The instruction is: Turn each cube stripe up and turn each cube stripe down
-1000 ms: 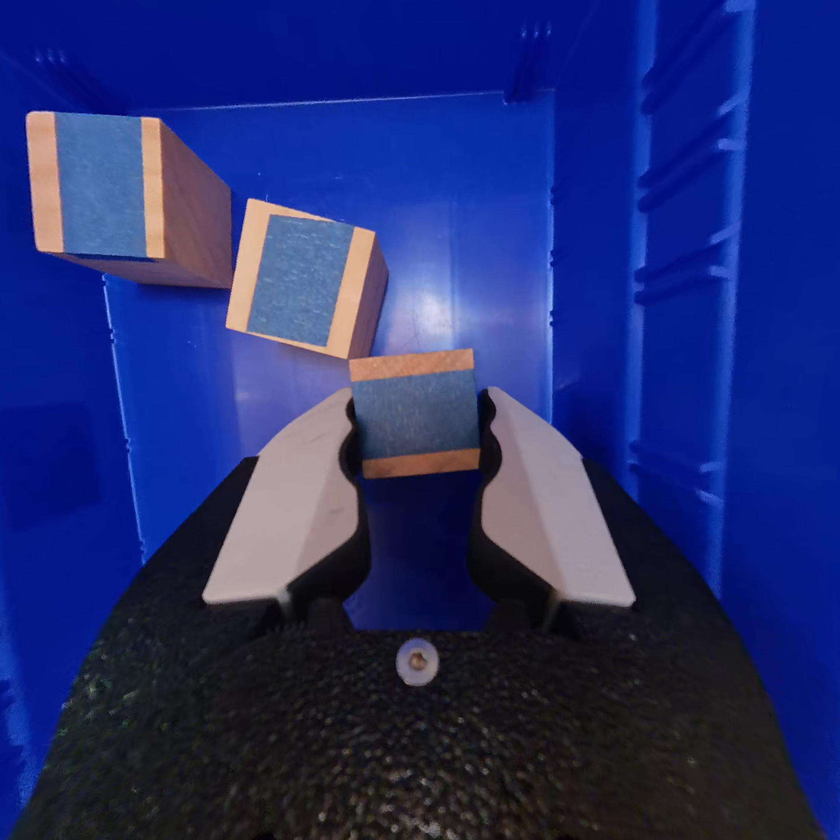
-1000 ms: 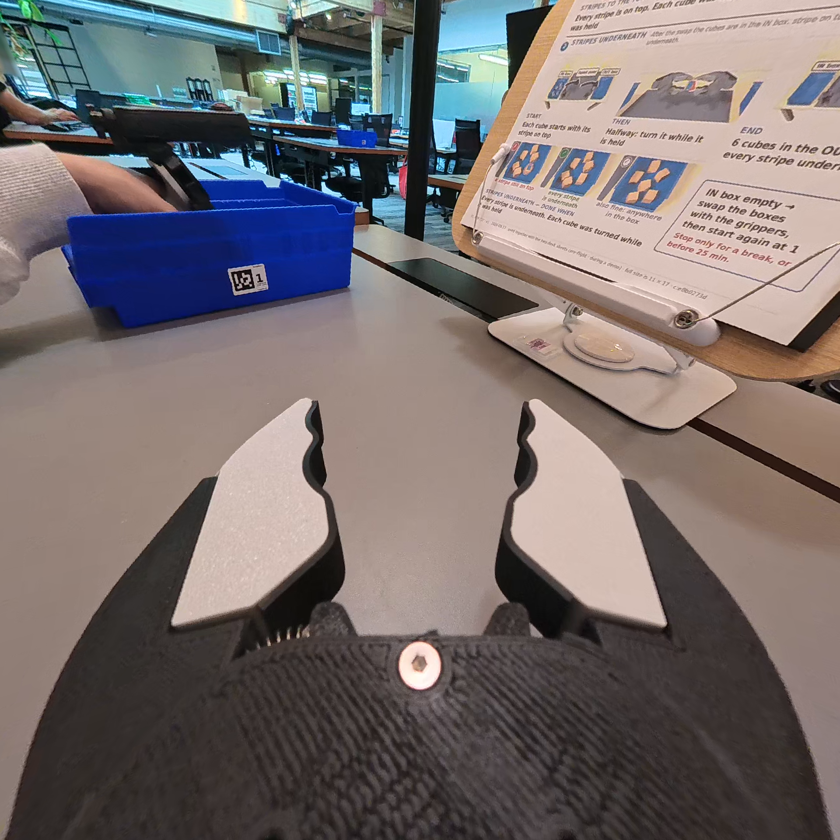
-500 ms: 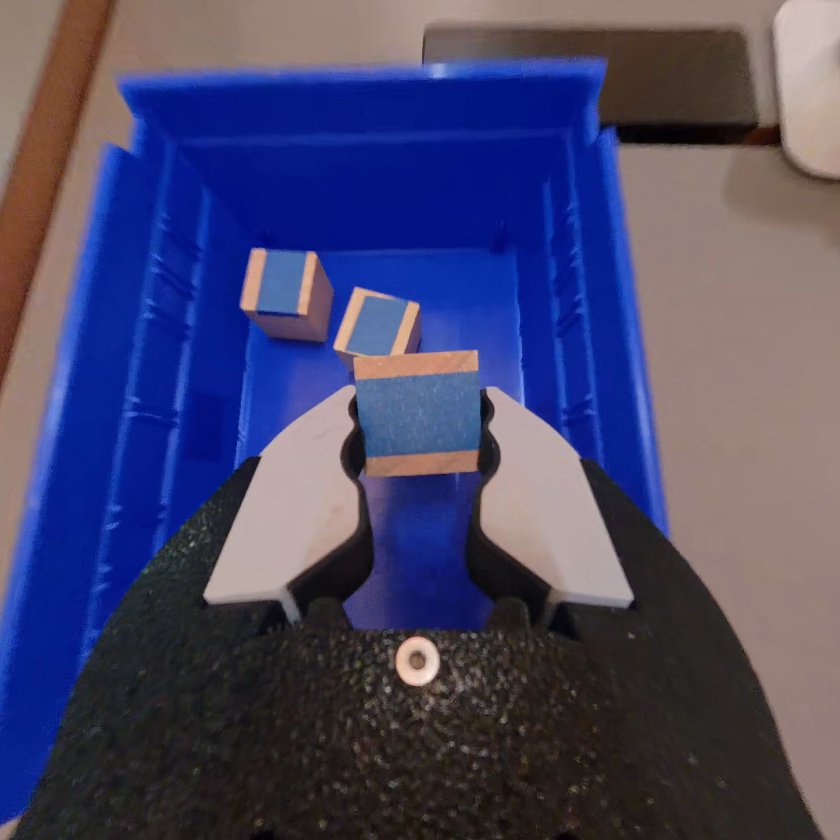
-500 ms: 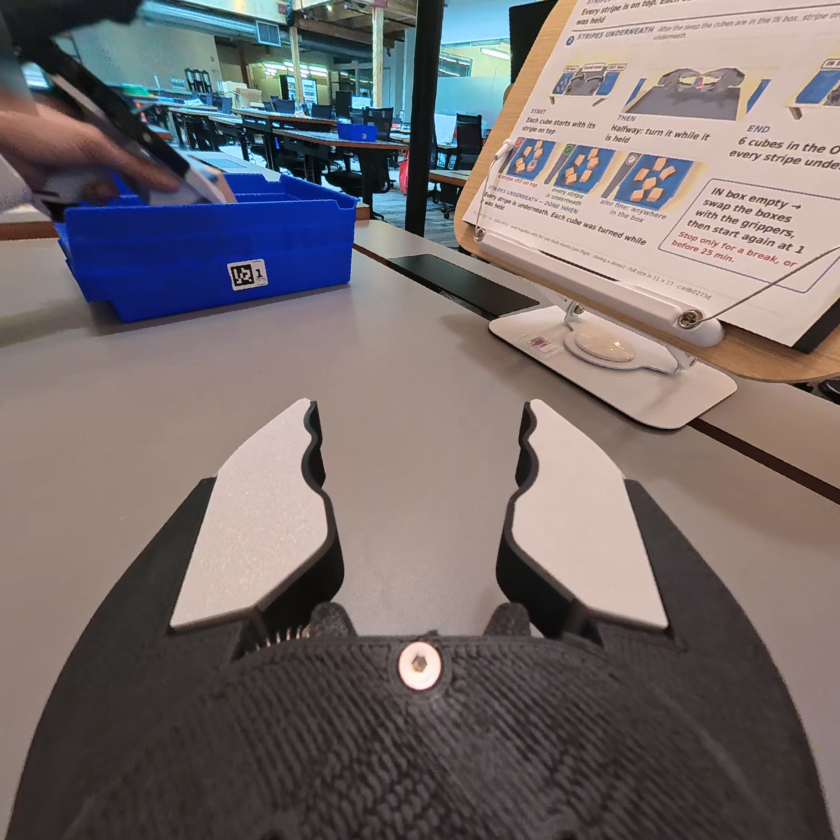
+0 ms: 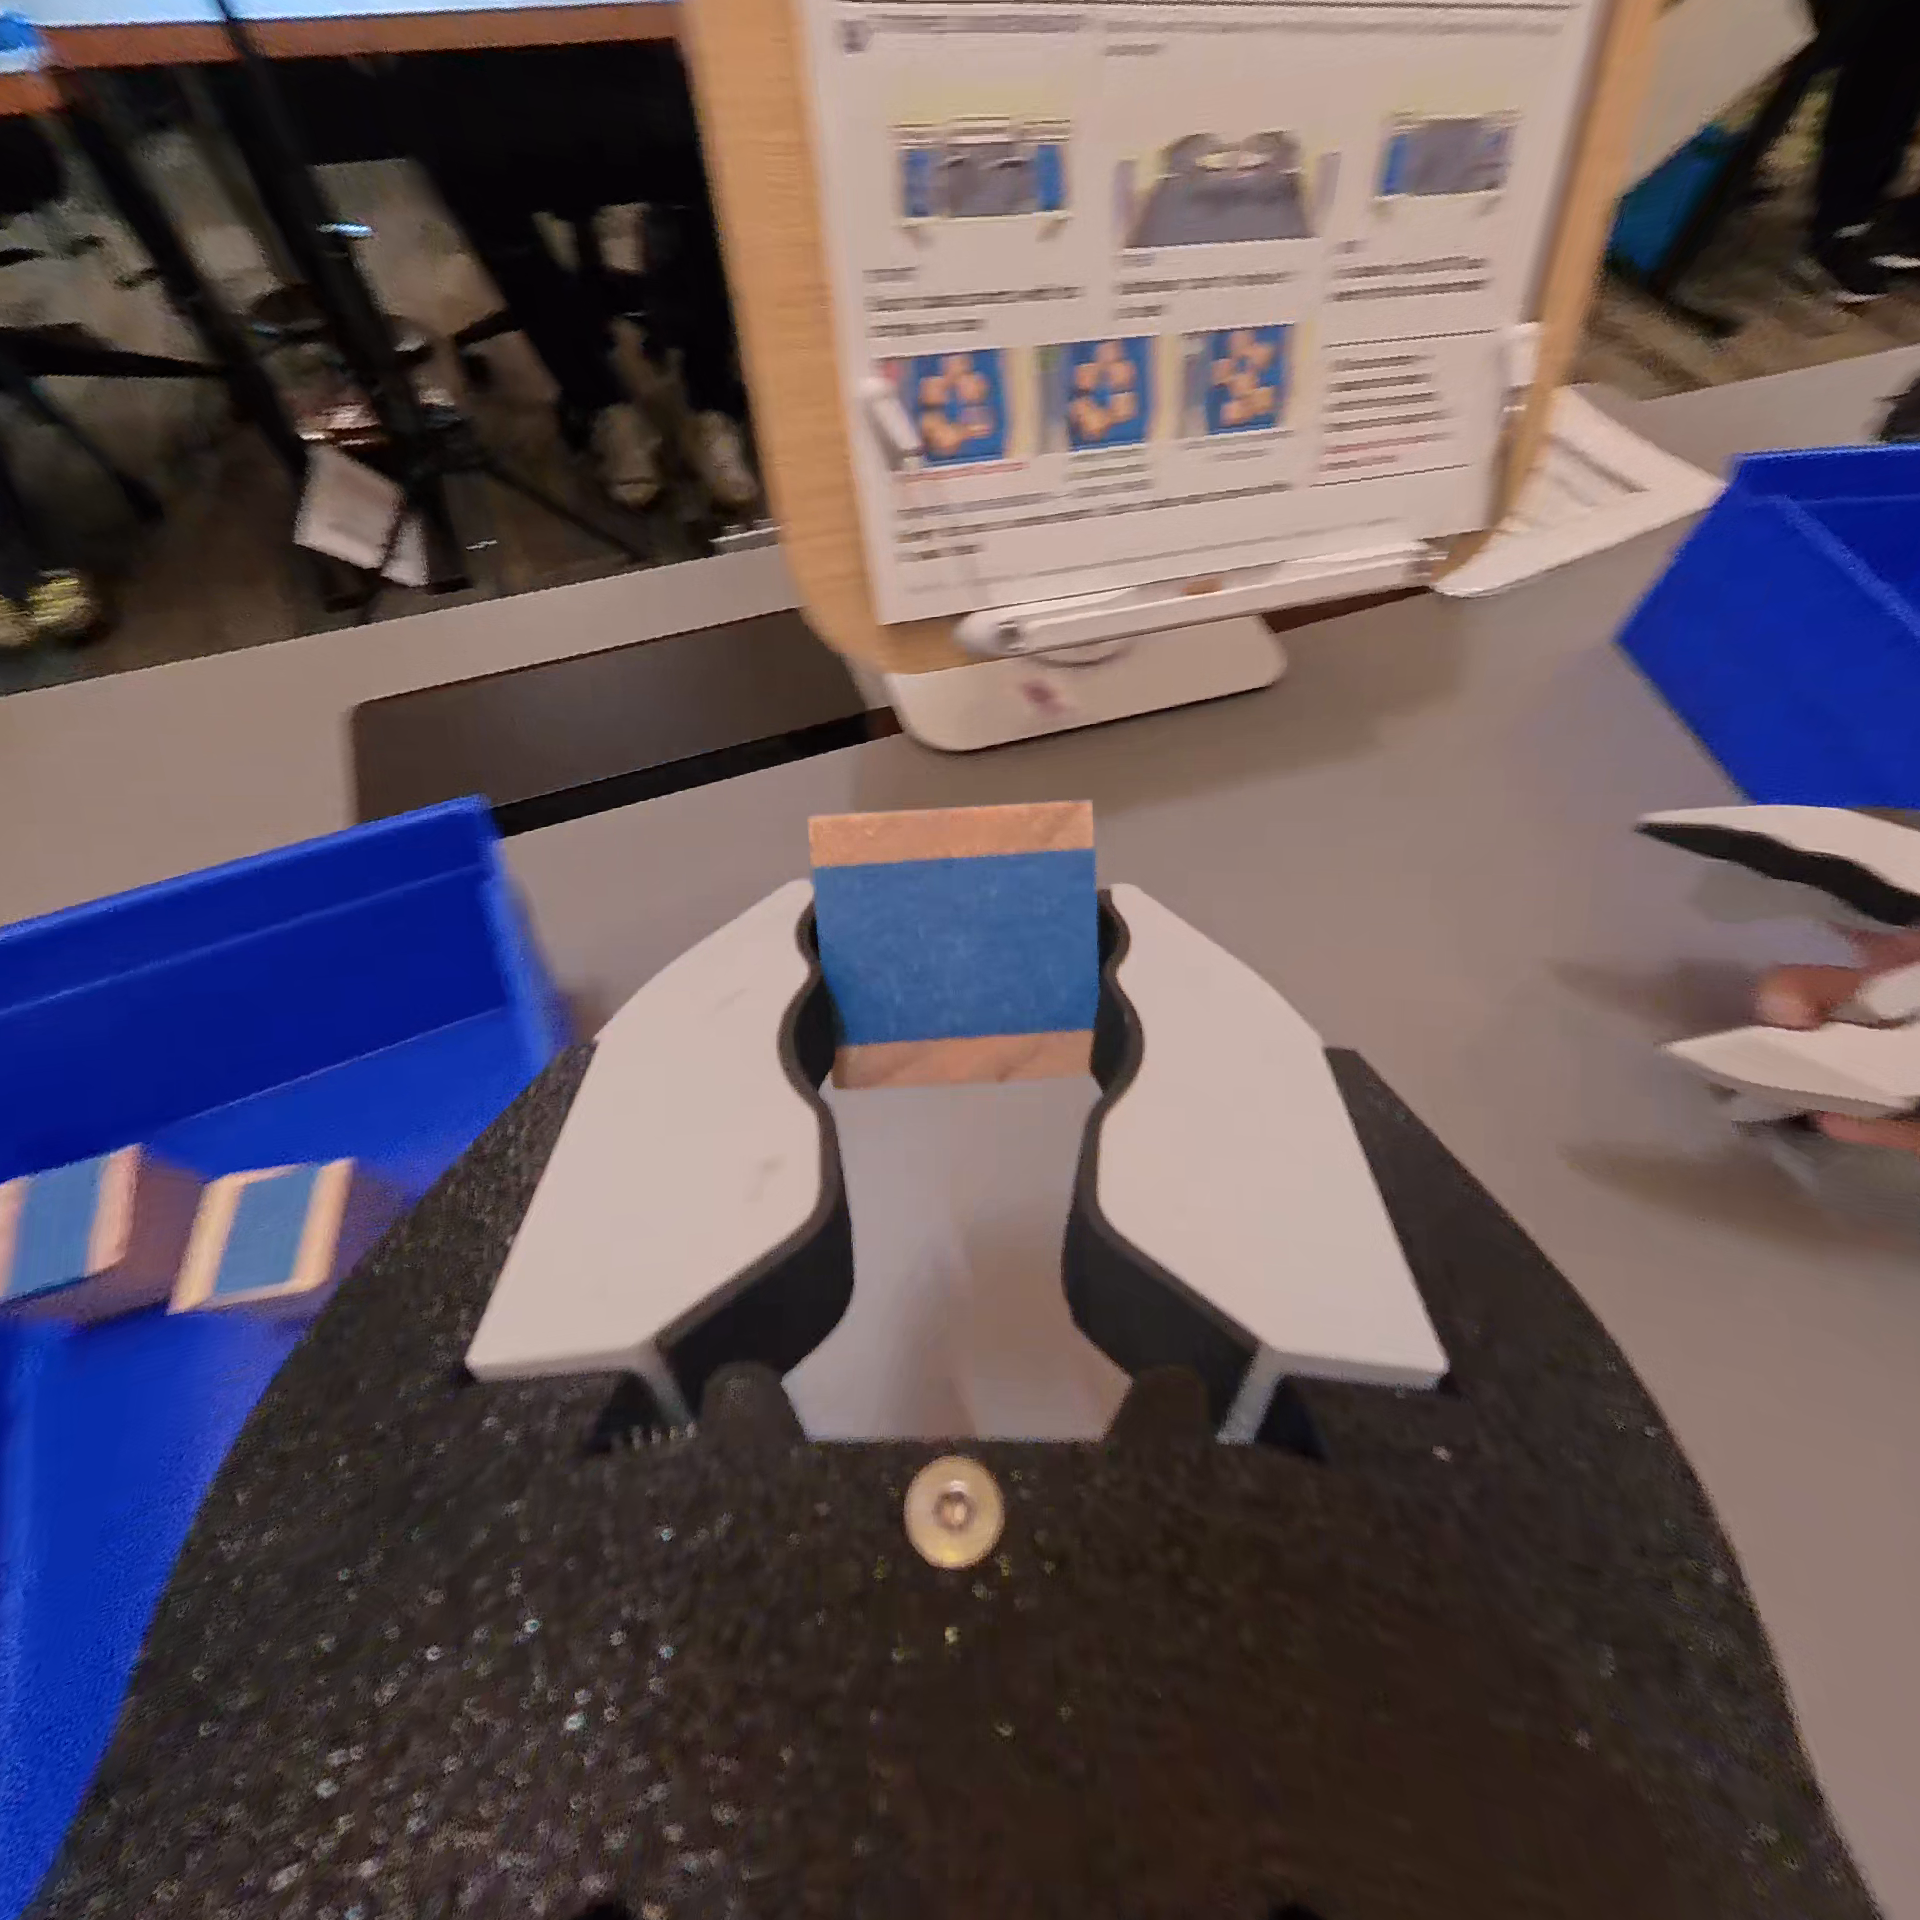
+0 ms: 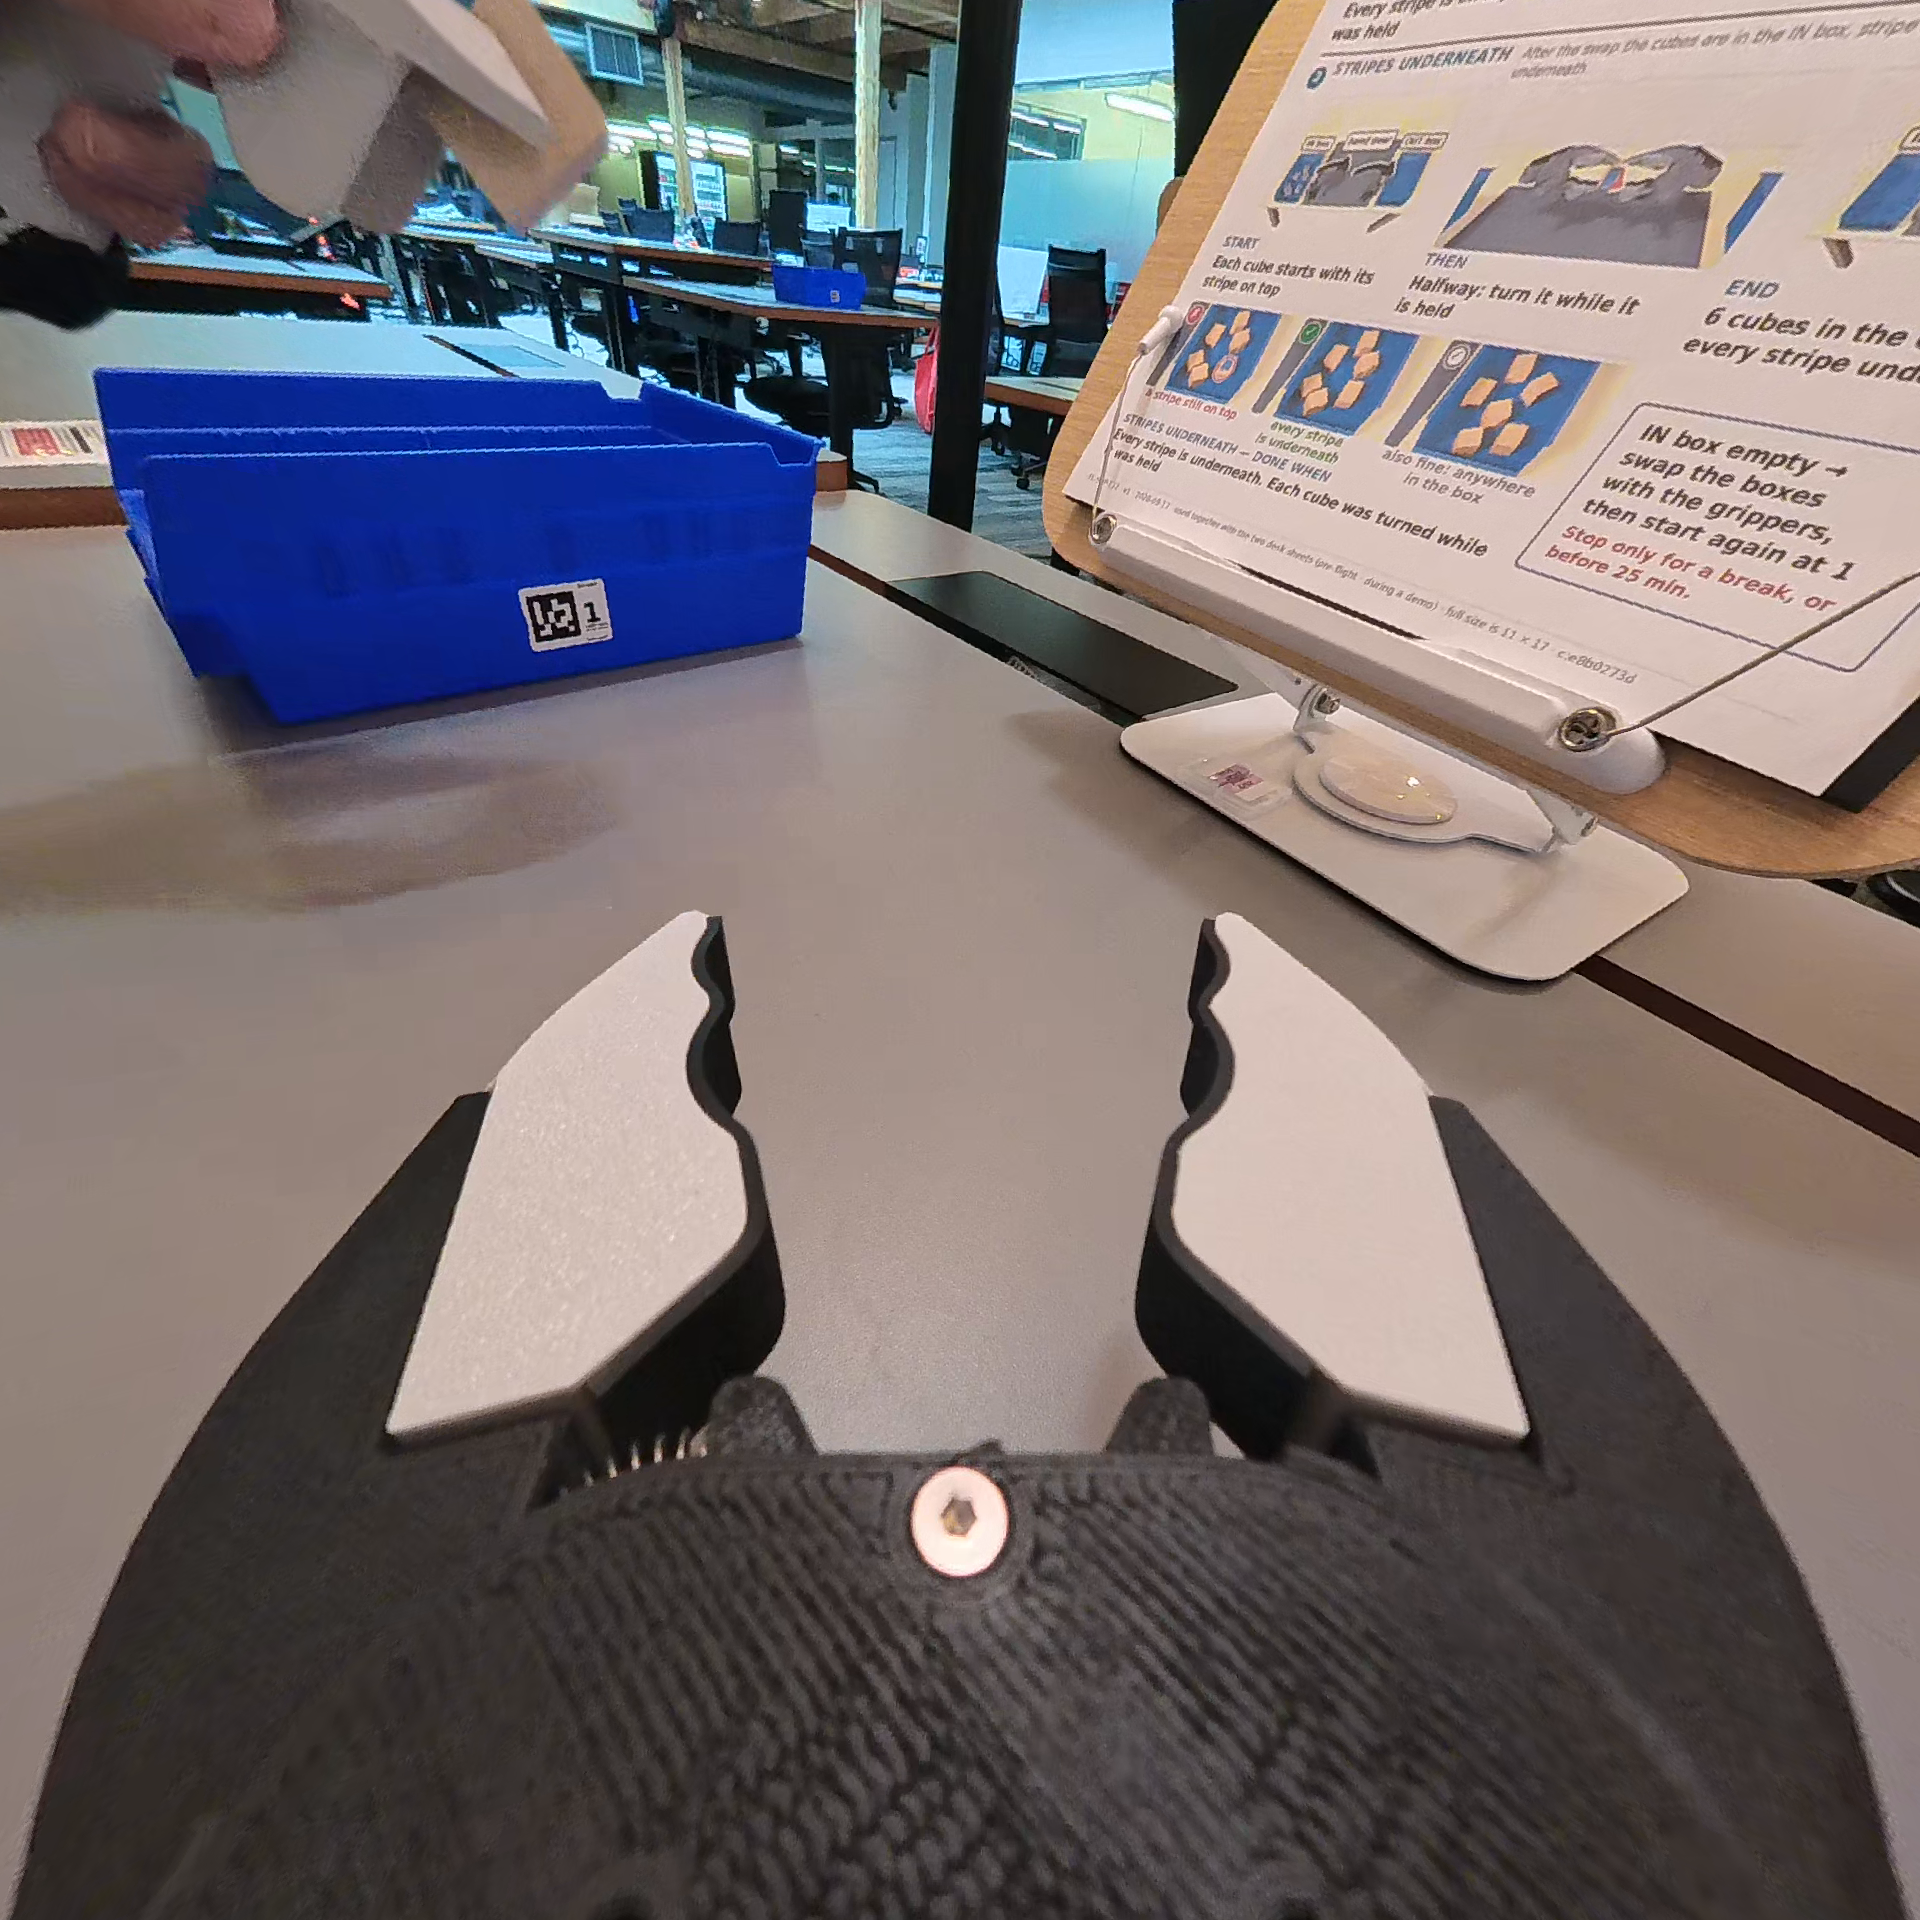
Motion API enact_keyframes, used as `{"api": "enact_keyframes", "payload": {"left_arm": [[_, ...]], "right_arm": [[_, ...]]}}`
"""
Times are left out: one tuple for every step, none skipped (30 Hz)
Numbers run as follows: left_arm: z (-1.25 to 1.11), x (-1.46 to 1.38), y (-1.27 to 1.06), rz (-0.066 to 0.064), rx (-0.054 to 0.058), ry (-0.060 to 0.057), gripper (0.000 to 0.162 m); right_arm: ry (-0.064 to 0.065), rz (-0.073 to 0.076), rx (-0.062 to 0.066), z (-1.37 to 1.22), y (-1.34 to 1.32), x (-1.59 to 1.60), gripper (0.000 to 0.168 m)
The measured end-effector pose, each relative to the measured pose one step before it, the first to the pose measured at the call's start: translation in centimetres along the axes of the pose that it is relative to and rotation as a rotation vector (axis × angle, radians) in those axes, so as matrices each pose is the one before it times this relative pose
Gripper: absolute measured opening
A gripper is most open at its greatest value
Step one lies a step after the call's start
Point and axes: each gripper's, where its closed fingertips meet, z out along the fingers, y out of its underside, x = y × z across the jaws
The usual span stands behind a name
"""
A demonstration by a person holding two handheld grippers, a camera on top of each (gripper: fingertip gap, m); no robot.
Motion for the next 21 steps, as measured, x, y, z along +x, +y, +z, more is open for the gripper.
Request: {"api": "enact_keyframes", "payload": {"left_arm": [[0.530, 1.292, -0.187, -0.0010, 0.0046, 0.0424, 0.047], [0.506, 1.197, -0.176, -0.0030, 0.0052, 0.0381, 0.047], [0.503, 1.174, -0.135, -0.0004, 0.0031, 0.0382, 0.047], [0.517, 1.133, -0.135, 0.0017, 0.0038, 0.0383, 0.047], [0.538, 1.058, -0.152, -0.0013, 0.0063, 0.0357, 0.047], [0.535, 0.997, -0.087, -0.0042, 0.0025, 0.0352, 0.047], [0.566, 0.958, -0.046, -0.0016, 0.0001, 0.0363, 0.047], [0.571, 0.883, -0.090, -0.0001, 0.0037, 0.0343, 0.047], [0.575, 0.781, -0.058, -0.0028, 0.0032, 0.0312, 0.047], [0.574, 0.736, 0.008, -0.0045, -0.0014, 0.0312, 0.047], [0.582, 0.724, 0.028, -0.0035, -0.0012, 0.0327, 0.047], [0.558, 0.668, -0.043, -0.0032, 0.0042, 0.0320, 0.047], [0.532, 0.648, -0.064, -0.0026, 0.0057, 0.0322, 0.047], [0.521, 0.610, -0.021, -0.0010, 0.0019, 0.0328, 0.047], [0.505, 0.502, -0.015, -0.0005, 0.0005, 0.0281, 0.047], [0.482, 0.371, -0.012, -0.0001, 0.0006, 0.0209, 0.047], [0.452, 0.295, 0.030, 0.0008, -0.0026, 0.0171, 0.047], [0.416, 0.247, 0.064, 0.0007, -0.0041, 0.0150, 0.047], [0.356, 0.222, 0.057, -0.0004, -0.0019, 0.0136, 0.047], [0.303, 0.204, 0.050, -0.0018, 0.0001, 0.0148, 0.047], [0.276, 0.202, 0.049, -0.0036, 0.0008, 0.0172, 0.047]], "right_arm": [[-0.0005, -0.0016, -0.0002, 0.006, 0.000, -0.025, 0.085], [-0.0020, -0.0028, -0.0007, 0.009, 0.013, -0.054, 0.085], [-0.0015, -0.0039, -0.0017, 0.015, 0.013, -0.056, 0.085], [-0.0010, -0.0045, -0.0028, 0.033, 0.032, -0.059, 0.086], [-0.0013, -0.0055, -0.0037, 0.042, 0.040, -0.073, 0.086], [-0.0012, -0.0067, -0.0043, 0.045, 0.054, -0.082, 0.086], [-0.0009, -0.0072, -0.0039, 0.039, 0.038, -0.086, 0.086], [-0.0016, -0.0075, -0.0028, 0.030, 0.034, -0.100, 0.087], [-0.0001, -0.0064, -0.0019, 0.020, 0.015, -0.070, 0.087], [0.0033, -0.0040, 0.0008, -0.003, -0.009, -0.005, 0.087], [0.0030, -0.0021, 0.0038, -0.035, -0.046, 0.015, 0.087], [0.0013, -0.0012, 0.0079, -0.058, -0.097, 0.024, 0.087], [0.0062, -0.0020, 0.0143, -0.079, -0.170, 0.105, 0.087], [0.0092, -0.0039, 0.0204, -0.116, -0.235, 0.145, 0.086], [0.0064, -0.0041, 0.0199, -0.110, -0.235, 0.116, 0.085], [0.0031, -0.0029, 0.0135, -0.103, -0.159, 0.069, 0.084], [0.0024, -0.0044, 0.0087, -0.082, -0.156, 0.053, 0.084], [0.0053, -0.0103, 0.0112, -0.107, -0.231, 0.056, 0.084], [0.0047, -0.0140, 0.0129, -0.102, -0.275, 0.025, 0.084], [0.0022, -0.0126, 0.0119, -0.098, -0.266, -0.013, 0.083], [0.0008, -0.0104, 0.0092, -0.067, -0.223, -0.034, 0.083]]}}
